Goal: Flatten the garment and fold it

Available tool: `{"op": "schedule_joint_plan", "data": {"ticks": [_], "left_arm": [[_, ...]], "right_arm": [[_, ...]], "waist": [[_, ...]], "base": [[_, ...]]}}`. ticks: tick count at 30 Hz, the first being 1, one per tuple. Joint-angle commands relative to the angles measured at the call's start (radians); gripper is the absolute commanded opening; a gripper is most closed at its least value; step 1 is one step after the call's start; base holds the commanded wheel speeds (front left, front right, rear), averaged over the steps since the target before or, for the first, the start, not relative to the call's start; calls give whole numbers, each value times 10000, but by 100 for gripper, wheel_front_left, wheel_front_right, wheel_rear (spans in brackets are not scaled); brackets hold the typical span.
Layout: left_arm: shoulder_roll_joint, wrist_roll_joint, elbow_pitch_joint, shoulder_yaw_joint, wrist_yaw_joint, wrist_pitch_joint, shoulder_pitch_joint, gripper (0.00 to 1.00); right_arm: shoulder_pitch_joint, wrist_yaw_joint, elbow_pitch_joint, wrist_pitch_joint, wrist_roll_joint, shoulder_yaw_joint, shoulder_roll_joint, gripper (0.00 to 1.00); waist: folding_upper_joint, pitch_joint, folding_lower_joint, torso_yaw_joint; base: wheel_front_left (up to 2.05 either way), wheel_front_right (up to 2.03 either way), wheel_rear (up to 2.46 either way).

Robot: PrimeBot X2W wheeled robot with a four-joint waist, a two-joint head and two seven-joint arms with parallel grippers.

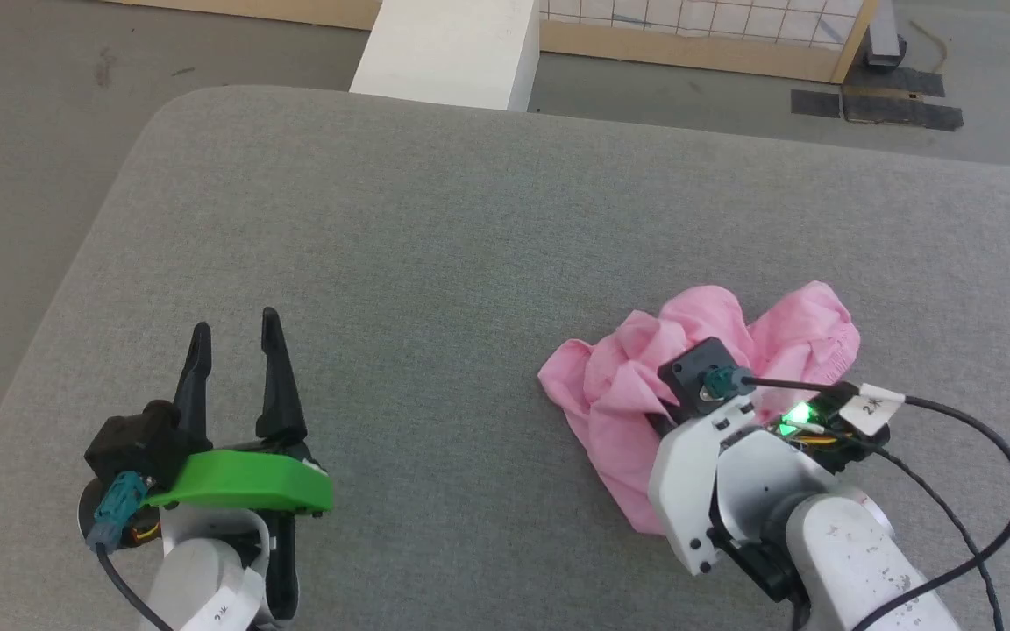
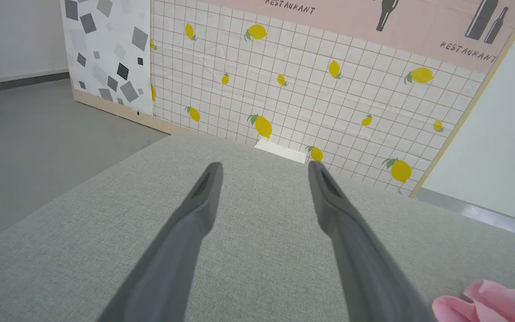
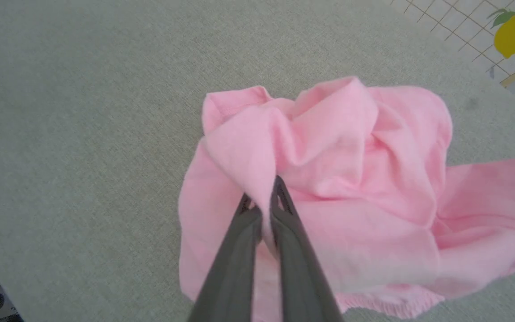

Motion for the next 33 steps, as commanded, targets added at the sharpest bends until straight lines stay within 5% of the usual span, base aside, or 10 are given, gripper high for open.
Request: {"op": "schedule_joint_plan", "data": {"ticks": [1,13,30,31,33], "left_arm": [[-67,175,20,6,-80,-46,137,100],[-99,390,189,96,-279,-47,103,100],[-103,403,530,-114,-524,-47,82,100],[-104,413,546,-99,-530,-47,90,100],[-104,434,554,-105,-552,-47,113,100]], "right_arm": [[-55,-17,-230,-94,145,61,-21,0],[-2235,-17,-1893,-3285,1793,225,390,0],[1214,-17,490,-3095,416,-5637,412,0],[1435,-17,525,-2974,449,-5829,412,10],[1757,-17,483,-2797,526,-6039,412,100]], "waist": [[0,-31,0,-26],[0,-203,0,-628],[0,-290,0,-926],[0,-310,0,-961],[0,-338,0,-1026]], "base": [[0,0,0],[0,0,0],[0,0,0],[0,0,0],[0,0,0]]}}
